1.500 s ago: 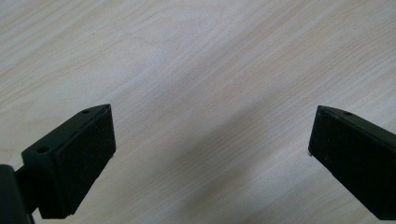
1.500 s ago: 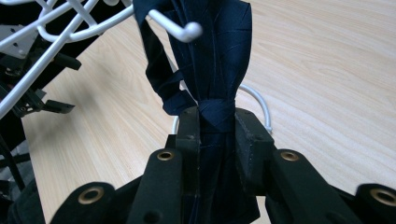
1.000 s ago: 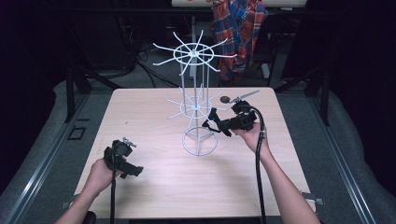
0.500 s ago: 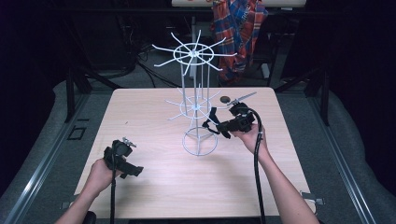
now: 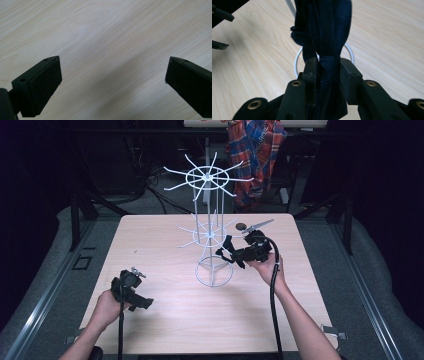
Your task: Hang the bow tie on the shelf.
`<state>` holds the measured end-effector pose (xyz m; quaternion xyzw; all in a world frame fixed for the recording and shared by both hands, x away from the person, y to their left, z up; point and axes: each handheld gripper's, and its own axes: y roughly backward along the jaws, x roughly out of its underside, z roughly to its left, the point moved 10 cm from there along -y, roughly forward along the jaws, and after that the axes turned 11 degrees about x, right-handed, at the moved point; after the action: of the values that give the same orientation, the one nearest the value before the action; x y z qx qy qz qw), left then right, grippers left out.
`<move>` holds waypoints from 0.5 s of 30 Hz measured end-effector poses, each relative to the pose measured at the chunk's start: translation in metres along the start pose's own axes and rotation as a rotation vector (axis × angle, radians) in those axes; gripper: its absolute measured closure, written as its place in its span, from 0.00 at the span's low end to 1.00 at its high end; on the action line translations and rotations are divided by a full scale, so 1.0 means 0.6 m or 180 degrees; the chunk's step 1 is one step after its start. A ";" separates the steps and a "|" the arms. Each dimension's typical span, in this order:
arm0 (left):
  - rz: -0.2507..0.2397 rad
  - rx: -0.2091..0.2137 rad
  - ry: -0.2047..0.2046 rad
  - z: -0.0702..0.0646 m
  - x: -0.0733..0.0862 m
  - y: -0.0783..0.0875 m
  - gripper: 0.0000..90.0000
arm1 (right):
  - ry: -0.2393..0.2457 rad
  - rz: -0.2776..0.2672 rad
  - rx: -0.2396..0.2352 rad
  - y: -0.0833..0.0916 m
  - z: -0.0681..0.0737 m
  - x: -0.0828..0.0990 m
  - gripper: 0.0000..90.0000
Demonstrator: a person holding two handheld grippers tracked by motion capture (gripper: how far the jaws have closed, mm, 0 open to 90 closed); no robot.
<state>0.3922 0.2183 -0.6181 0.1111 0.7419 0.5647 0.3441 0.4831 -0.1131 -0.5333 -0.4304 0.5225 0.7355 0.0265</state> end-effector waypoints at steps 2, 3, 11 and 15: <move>0.0003 -0.0006 -0.0001 0.000 0.000 0.000 0.01 | 0.0028 0.0029 0.0008 0.000 -0.001 0.001 0.75; 0.0004 0.0001 0.0000 0.000 0.000 0.000 0.01 | 0.0031 0.0030 0.0018 -0.001 -0.002 0.002 0.75; -0.0003 -0.0004 -0.0005 0.000 0.000 0.000 0.01 | 0.0050 0.0019 0.0031 -0.001 0.002 0.002 0.72; -0.0006 -0.0002 -0.0004 -0.001 0.000 0.000 0.01 | 0.0058 0.0015 0.0051 0.004 0.002 0.001 0.71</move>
<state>0.3920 0.2179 -0.6177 0.1106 0.7416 0.5646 0.3451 0.4809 -0.1137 -0.5321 -0.4356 0.5297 0.7274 0.0235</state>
